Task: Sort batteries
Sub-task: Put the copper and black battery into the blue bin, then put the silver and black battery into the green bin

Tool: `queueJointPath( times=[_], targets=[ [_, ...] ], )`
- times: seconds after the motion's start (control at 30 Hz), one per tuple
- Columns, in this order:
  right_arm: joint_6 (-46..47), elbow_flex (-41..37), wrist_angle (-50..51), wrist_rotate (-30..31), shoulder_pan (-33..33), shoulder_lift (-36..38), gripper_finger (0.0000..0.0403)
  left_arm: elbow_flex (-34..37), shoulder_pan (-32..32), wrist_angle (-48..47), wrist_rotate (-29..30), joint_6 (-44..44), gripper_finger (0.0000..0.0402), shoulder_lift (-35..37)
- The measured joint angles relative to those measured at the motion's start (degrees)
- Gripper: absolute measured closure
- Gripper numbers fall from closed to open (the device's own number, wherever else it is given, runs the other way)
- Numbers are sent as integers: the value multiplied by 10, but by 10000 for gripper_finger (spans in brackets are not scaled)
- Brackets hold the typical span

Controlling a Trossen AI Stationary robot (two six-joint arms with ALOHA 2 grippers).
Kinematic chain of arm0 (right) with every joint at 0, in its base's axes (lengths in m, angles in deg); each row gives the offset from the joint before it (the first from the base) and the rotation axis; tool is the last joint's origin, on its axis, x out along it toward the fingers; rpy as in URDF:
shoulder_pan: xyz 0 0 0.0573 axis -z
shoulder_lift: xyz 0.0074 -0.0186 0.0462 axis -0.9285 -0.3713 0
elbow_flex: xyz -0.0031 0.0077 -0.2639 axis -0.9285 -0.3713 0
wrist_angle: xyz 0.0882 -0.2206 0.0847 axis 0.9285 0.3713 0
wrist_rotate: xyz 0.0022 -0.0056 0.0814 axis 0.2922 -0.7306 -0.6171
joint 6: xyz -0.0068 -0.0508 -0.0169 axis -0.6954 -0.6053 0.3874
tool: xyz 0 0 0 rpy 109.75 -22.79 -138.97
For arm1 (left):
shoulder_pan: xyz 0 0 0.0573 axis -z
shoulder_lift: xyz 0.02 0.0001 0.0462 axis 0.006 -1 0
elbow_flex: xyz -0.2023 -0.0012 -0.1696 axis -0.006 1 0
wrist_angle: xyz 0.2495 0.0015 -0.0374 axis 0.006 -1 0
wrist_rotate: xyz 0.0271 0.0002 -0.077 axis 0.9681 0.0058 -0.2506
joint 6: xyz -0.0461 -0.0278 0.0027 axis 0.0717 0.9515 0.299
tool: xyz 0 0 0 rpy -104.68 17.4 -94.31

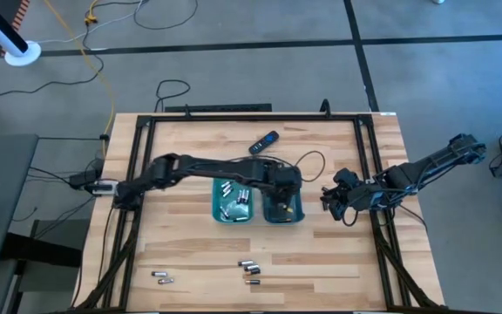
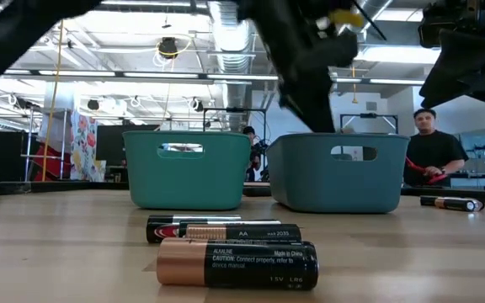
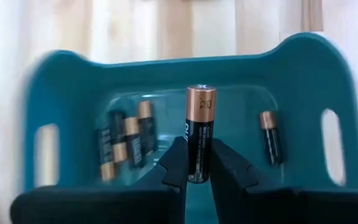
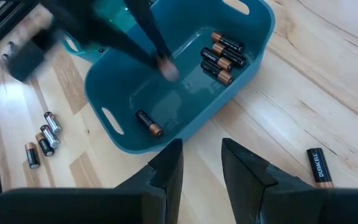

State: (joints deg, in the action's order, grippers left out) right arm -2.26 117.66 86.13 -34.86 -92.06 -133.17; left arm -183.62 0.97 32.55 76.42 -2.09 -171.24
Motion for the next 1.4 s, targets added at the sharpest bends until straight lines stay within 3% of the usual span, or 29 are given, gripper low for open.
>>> queueJointPath(
  times=[0.2,0.43,0.7,0.93,1.27,1.4],
  targets=[
    [0,0,2,0,0,0,276,-35,0,-21,-14,19,365,-68],
    [0,0,2,0,-1,0,276,-28,-3,-34,-25,40,364,-87],
    [0,0,2,0,-1,0,276,-27,-3,-33,-24,44,276,-86],
    [0,0,2,0,-1,0,276,-26,-3,-34,-24,44,256,-86],
    [0,0,2,0,-1,0,276,-26,-10,-59,-23,47,261,-23],
    [0,0,2,0,-1,0,276,-26,-13,-129,-24,36,261,26]
  ],
)
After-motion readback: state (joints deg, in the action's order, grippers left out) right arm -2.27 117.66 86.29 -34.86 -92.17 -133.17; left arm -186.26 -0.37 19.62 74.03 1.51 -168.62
